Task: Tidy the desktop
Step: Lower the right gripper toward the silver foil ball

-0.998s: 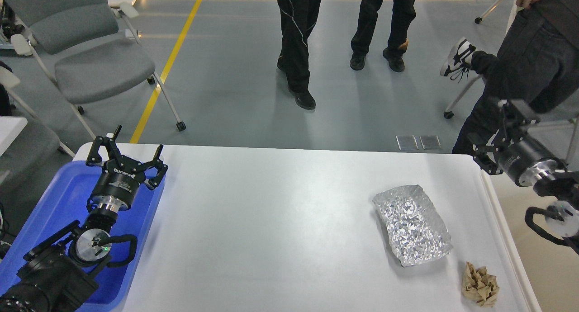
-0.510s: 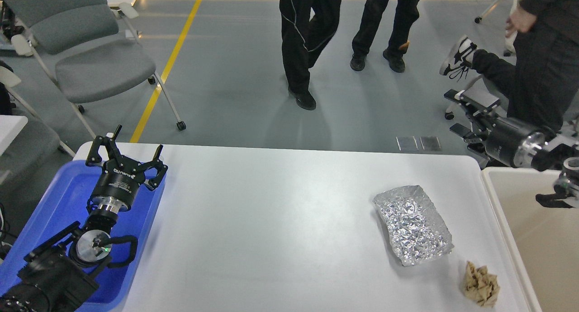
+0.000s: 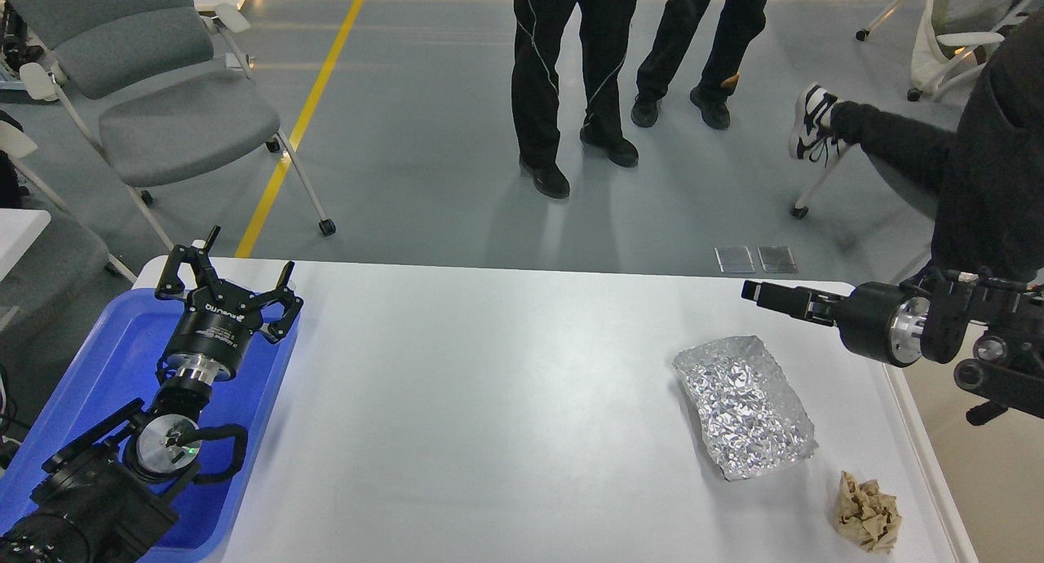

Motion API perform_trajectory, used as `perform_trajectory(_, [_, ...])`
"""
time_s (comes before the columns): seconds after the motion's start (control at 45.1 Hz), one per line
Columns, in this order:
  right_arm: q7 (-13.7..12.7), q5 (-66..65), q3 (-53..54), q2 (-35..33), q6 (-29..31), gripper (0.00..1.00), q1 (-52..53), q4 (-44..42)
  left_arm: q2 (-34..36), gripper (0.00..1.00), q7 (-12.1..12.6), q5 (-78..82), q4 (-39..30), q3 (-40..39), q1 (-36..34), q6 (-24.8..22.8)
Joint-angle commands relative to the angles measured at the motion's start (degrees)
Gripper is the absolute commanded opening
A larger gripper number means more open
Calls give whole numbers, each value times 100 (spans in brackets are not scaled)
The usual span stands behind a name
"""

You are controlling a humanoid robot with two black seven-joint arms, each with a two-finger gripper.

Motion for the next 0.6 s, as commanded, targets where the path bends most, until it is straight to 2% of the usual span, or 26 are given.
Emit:
perform_trajectory(0.0, [-36,-784,-959,518,-256,99,129,-393,0,100,0,3,0,0,2,-1])
perform_trajectory(0.155, [-18,-1100,-1390,702,-413,100,42,-867,0,100,0,3,0,0,-6,-1])
perform_trajectory(0.311, [17,-1408,-1619,1045,-897,99,-266,-1448,0,100,0,3,0,0,-7,-1])
perform_trajectory(0.577, [26,-1399,-1610,1221,-976,99,-802,-2107,0,100,0,3,0,0,-7,-1])
